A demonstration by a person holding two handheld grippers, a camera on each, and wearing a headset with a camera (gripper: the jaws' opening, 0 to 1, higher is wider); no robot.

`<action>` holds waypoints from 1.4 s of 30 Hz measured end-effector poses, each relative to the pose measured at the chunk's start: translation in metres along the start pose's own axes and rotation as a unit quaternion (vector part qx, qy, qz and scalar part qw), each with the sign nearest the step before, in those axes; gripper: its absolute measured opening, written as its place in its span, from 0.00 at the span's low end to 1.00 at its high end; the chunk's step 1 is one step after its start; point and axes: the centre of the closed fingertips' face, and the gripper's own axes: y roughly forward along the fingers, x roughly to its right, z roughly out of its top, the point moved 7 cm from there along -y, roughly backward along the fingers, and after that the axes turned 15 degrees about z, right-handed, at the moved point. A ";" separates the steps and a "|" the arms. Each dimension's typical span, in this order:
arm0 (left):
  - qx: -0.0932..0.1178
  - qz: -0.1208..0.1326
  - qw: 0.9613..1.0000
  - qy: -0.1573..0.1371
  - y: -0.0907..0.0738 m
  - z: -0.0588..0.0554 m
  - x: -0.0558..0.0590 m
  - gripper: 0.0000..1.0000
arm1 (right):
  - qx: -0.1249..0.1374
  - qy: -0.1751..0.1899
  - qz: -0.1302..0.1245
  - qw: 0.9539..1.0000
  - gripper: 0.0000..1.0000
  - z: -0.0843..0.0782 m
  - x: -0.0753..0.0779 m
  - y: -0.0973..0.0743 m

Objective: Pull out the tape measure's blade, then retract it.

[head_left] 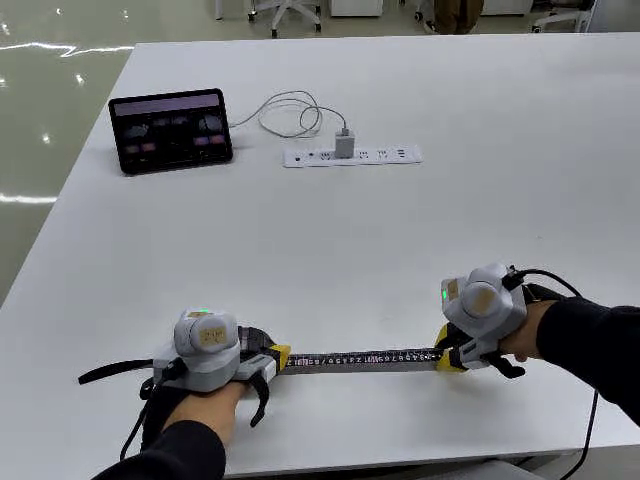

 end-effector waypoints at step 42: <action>-0.002 -0.002 1.000 -0.003 0.000 0.000 0.000 0.66 | 0.023 -0.022 0.008 0.999 0.10 0.017 0.000 0.010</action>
